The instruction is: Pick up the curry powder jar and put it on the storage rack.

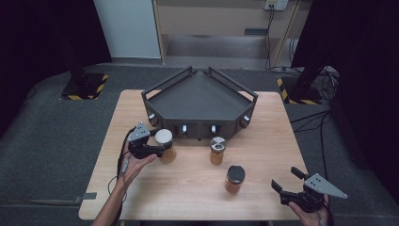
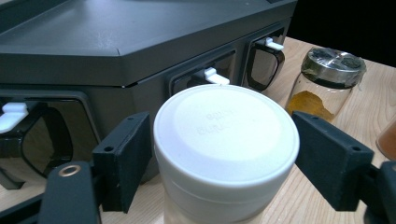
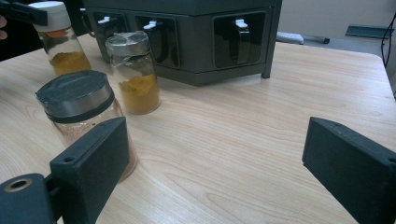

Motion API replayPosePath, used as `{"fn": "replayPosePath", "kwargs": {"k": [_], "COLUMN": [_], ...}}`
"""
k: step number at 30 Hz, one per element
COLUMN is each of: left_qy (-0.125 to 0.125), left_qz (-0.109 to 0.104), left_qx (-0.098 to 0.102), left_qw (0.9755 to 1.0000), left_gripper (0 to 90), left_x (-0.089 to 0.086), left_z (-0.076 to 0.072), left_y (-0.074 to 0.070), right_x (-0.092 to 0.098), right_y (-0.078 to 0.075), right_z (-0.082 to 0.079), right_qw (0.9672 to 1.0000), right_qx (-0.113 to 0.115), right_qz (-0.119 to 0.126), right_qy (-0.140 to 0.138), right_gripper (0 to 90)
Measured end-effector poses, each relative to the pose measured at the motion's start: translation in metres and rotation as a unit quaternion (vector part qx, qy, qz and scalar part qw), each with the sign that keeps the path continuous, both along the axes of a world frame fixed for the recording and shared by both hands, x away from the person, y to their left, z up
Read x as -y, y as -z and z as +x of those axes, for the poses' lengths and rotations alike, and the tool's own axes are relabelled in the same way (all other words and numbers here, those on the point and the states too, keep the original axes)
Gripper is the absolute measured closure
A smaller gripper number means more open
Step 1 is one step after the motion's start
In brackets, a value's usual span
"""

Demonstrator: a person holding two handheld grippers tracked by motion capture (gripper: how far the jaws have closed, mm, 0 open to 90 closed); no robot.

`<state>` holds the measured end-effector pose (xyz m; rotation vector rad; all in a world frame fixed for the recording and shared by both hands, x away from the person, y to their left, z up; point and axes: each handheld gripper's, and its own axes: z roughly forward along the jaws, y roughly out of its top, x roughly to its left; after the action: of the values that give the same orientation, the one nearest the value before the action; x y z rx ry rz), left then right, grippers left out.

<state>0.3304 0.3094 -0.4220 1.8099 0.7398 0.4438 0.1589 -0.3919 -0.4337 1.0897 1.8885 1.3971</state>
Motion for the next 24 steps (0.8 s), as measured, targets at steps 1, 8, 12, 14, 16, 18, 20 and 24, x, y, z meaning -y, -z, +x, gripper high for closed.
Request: {"fn": "replayPosePath", "kwargs": {"k": [1, 8, 12, 14, 16, 18, 20, 24], "left_qy": [0.000, -0.008, -0.010, -0.008, -0.008, -0.007, -0.005, -0.001], "left_qz": [-0.003, 0.004, 0.008, 0.011, 0.009, 0.013, 0.023, 0.020], "left_qx": [0.001, 0.014, 0.019, 0.018, 0.015, 0.014, 0.018, 0.018], "left_qw": [1.0000, 0.9999, 0.9997, 0.9997, 0.9998, 0.9998, 0.9996, 0.9996], "left_gripper": [24.1, 32.3, 32.7, 32.7, 32.8, 32.8, 32.8, 32.8], "left_x": [0.001, 0.007, 0.010, 0.009, 0.008, 0.009, 0.011, 0.010], "left_z": [0.000, -0.001, -0.002, -0.002, -0.001, -0.001, -0.002, -0.002], "left_y": [0.001, 0.007, 0.007, 0.005, 0.005, 0.003, 0.000, -0.005], "right_x": [0.000, 0.000, 0.000, 0.000, 0.000, 0.000, 0.000, 0.001], "right_y": [0.000, 0.000, 0.000, 0.000, 0.000, 0.000, 0.000, 0.000], "right_z": [0.000, 0.000, 0.000, 0.000, 0.000, 0.000, 0.000, 0.000], "right_qw": [1.0000, 1.0000, 1.0000, 1.0000, 1.0000, 1.0000, 1.0000, 1.0000], "right_qx": [0.000, 0.000, 0.001, 0.001, 0.001, 0.001, 0.001, 0.000], "right_qz": [0.000, 0.001, 0.000, 0.001, 0.001, 0.001, 0.001, 0.001], "right_qy": [0.000, -0.001, -0.001, -0.002, -0.002, -0.002, -0.002, -0.003], "right_gripper": [7.4, 7.4, 7.4, 7.4, 7.4, 7.5, 7.5, 7.4]}}
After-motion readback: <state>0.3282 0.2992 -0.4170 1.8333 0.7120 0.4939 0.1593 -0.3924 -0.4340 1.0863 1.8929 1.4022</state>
